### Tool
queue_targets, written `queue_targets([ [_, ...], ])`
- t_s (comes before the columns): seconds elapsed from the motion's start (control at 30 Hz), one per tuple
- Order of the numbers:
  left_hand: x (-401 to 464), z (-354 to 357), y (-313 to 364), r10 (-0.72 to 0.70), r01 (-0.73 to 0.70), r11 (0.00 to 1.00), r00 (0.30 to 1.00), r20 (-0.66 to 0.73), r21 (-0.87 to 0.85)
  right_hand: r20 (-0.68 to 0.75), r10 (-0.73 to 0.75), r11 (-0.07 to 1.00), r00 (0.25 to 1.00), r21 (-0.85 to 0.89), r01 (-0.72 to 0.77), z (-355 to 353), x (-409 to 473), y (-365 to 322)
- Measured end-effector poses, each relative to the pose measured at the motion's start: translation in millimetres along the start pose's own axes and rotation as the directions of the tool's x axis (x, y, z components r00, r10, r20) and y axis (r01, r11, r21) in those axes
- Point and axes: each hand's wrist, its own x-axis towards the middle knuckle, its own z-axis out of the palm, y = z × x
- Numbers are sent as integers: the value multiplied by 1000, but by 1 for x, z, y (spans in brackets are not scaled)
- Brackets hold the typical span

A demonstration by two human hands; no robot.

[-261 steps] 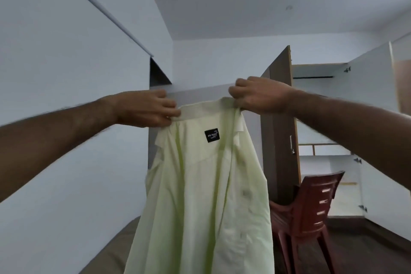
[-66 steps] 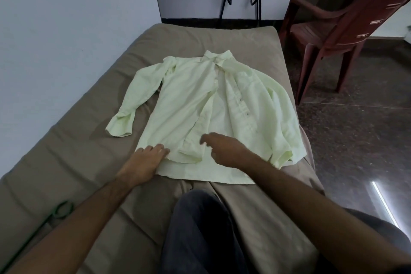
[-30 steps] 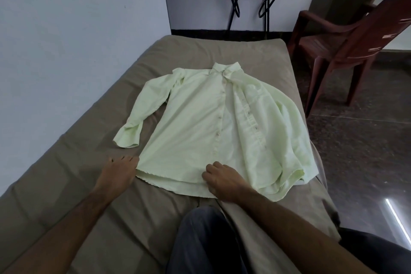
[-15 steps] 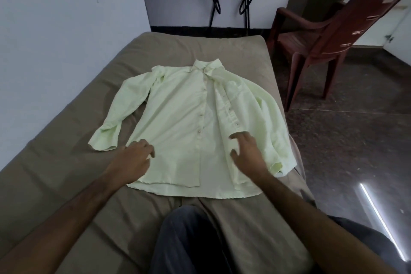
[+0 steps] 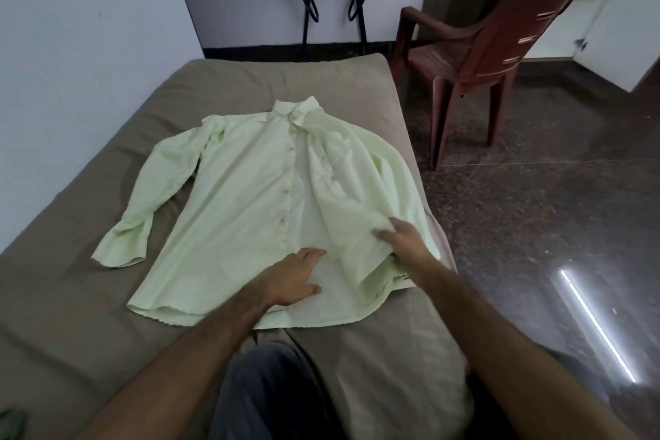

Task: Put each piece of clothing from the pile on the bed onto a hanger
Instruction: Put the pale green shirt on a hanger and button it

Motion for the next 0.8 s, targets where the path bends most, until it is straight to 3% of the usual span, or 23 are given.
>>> queue_targets([
  [0.1,-2,2,-5,38,-39,999,998,45,19,-64,116,864,991,499,-69,-36,-5,-14],
  [0.17,-6,1,-10,63,-61,995,998,13,-75,-131,149,780,980,625,-35,-52,-5,-20],
  [0.23,-15,-1,-17,76,-98,982,988,-134,-164,-198,96,782,976,621,49,-55,-7,-27],
  [0.33,-31,-2,-35,-18,-61,983,909,-417,-174,-173,-177,906,969,356,229,-29,-18,-41],
  [0.4,-42,-1,-50,-137,10,968,857,-496,-250,-22,-352,936,936,-42,351,8,-28,-41],
  [0.47,-50,0,-62,-253,77,937,820,-514,-340,282,-422,748,862,-429,507,55,-33,-24],
  [0.53,-55,-2,-71,-317,95,907,793,-521,-409,502,-274,630,821,-551,547,98,-36,3],
  [0.67,-47,-7,-83,-331,100,890,812,-481,-444,595,-19,617,803,-625,478,140,-40,34],
  [0.73,-34,-11,-86,-328,114,891,832,-448,-439,596,76,660,800,-631,407,143,-31,28],
  [0.8,-15,-15,-88,-339,147,894,841,-422,-424,632,203,748,748,-593,298,140,-16,15],
])
